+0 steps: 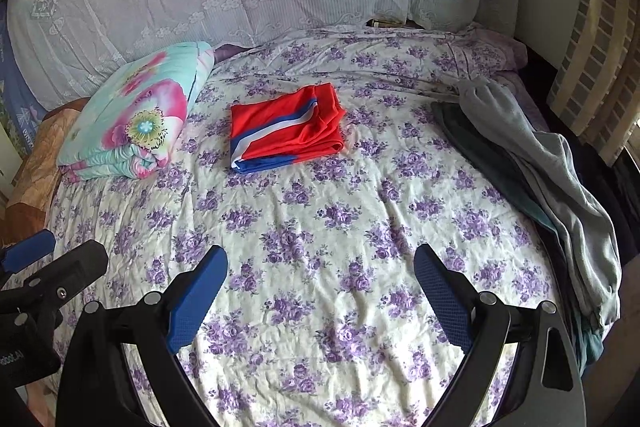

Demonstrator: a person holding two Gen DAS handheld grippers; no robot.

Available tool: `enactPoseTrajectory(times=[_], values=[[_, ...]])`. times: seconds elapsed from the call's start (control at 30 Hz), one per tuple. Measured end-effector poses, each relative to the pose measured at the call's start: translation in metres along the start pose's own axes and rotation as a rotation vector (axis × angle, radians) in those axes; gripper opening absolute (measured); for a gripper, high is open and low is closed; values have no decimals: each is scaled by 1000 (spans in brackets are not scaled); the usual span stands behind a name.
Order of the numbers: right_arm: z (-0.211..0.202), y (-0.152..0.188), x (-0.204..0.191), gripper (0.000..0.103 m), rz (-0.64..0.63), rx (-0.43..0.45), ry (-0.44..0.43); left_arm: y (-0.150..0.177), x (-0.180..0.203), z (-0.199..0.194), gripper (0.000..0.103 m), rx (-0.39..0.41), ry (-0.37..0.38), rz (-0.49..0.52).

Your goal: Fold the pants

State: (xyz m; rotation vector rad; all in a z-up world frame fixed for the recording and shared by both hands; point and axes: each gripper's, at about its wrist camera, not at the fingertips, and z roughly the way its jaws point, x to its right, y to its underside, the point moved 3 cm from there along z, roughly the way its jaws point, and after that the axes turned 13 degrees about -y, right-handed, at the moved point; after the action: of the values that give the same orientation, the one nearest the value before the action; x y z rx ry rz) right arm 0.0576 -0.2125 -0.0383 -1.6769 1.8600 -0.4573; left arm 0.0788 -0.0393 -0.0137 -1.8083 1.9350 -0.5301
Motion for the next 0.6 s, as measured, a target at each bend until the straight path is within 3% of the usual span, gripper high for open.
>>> enactPoseTrajectory(times=[0.6], values=[[-2, -2, -2, 95, 2, 3, 0, 0, 2, -6, 94, 14, -24, -17]])
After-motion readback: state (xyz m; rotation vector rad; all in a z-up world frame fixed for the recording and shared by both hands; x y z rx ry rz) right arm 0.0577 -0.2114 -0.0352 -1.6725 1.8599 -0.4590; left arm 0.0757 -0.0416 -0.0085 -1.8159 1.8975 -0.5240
